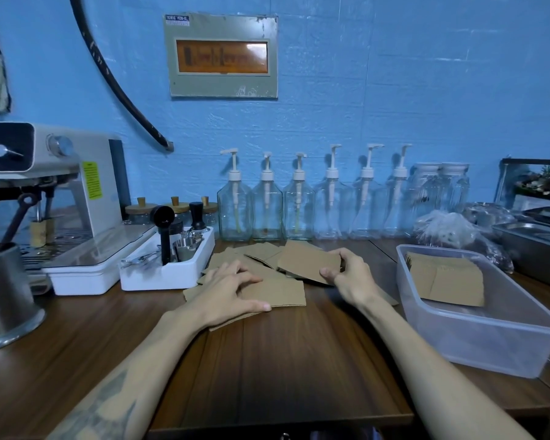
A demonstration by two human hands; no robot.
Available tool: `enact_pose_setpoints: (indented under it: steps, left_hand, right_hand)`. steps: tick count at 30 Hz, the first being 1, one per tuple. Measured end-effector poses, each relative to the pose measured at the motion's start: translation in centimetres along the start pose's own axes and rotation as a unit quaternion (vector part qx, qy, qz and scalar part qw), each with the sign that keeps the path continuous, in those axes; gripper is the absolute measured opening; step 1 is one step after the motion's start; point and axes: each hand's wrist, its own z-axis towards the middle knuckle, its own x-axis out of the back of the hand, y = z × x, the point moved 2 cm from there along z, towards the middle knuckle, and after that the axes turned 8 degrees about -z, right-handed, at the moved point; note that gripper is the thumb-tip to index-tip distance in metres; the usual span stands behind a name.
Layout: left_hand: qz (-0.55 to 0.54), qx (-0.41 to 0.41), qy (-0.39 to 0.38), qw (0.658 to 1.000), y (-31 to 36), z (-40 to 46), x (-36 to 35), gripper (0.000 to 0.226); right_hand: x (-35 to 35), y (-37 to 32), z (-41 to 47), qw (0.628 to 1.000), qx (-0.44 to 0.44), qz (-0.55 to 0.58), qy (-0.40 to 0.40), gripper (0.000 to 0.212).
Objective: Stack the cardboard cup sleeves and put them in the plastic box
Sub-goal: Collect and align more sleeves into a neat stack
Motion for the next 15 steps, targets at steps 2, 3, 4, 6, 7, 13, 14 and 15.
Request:
enact_pose_setpoints:
  steps: [2,3,4,6,7,13,14,15]
  left_hand:
    - [-0.004,-0.002,0.006,1.0,0.2,0.0,0.1,0.103]
    - [-0.009,-0.003,0.009,1.0,0.4,-0.1,0.2,0.102]
    - [-0.017,-0.002,0.013,1.0,0.6,-0.2,0.3,0.096]
    - [-0.043,-0.006,0.033,0.999,1.2,-0.4,0.5,0.072]
    - [-0.057,-0.012,0.045,0.997,1.5,-0.4,0.6,0.062]
    - [-0.171,-0.009,0.064,0.983,1.5,-0.5,0.4,0.048]
    - [-0.205,-0.005,0.071,0.976,1.4,-0.5,0.4,0.046]
    - [-0.236,0.001,0.08,0.968,1.5,-0.5,0.4,0.044]
  right_hand:
    - [-0.1,-0.1,0.0,1.0,0.006,0.002,-0.004,0.024]
    - [-0.2,-0.2,-0.1,1.0,0.008,0.002,-0.008,0.024]
    - [-0.2,-0.2,-0.1,1.0,0.009,0.002,-0.01,0.024]
    - [-0.2,-0.2,-0.1,1.0,0.013,0.006,-0.01,0.024]
    - [-0.2,-0.3,-0.1,1.0,0.015,0.012,-0.008,0.024]
    - [-0.4,-0.4,0.0,0.998,0.02,0.058,-0.012,0.023]
    - [-0.6,-0.4,0.0,0.997,0.021,0.07,-0.022,0.023]
    - [-0.7,-0.4,-0.1,0.996,0.025,0.077,-0.034,0.024]
